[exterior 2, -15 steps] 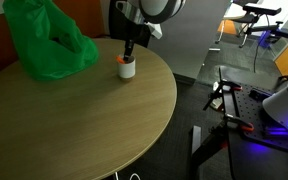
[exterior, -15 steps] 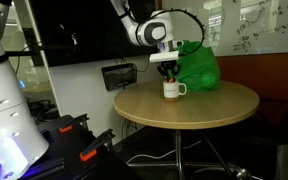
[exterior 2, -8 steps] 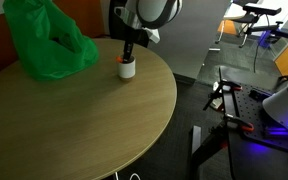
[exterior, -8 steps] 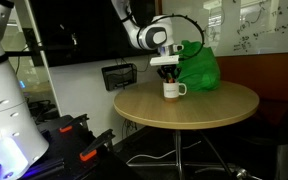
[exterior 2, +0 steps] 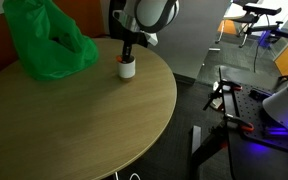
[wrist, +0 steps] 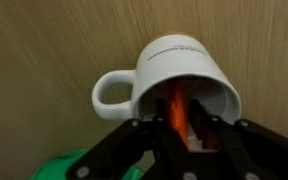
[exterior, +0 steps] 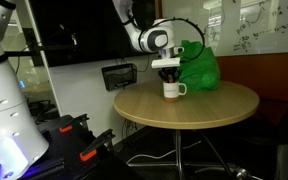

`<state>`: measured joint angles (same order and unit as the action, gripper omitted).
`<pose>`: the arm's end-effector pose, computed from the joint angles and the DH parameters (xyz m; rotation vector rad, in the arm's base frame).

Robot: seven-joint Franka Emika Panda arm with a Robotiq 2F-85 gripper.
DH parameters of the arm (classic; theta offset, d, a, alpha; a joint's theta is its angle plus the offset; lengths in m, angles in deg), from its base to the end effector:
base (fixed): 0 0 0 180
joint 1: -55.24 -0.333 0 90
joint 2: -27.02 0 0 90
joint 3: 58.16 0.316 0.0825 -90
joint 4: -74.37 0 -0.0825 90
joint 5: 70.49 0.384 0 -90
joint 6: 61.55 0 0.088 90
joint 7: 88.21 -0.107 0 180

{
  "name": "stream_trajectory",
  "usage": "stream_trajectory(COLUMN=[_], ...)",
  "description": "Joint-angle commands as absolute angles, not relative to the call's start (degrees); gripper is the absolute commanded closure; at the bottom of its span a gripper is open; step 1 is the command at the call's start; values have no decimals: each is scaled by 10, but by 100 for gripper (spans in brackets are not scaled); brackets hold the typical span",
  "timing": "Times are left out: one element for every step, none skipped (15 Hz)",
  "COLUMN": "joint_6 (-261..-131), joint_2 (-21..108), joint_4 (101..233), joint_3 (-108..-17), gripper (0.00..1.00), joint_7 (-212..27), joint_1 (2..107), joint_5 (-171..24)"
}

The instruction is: Remove the object from the cup and put it on the table

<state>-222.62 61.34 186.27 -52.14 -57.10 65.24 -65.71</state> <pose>0.6390 -0.0520 0.1949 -3.0474 -0.5737 -0.4311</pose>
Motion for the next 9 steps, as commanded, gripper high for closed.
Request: stream_trajectory(joint_6=[-2243,-2242,-2240,-2238,-2235,-2229,-2221,-2224,-2223], joint_2=[616,616,614,611,606,601,592,584,570], joint_4=[1862,1862,1863,1865,1868,1870,1873,1877,1883], joint_3=[-500,-486,-481,-473,-469,-466,-468,-464,-464], gripper=[97,100,95,95,95,95,95,95,95], joint_7=[-573,-561,-557,-552,-548,-543,-546,-542,-538], joint_1=[674,687,692,699,704,708,708,713,715], joint_5=[-675,-669,-669,-668,-669,-670,-674,-674,-677])
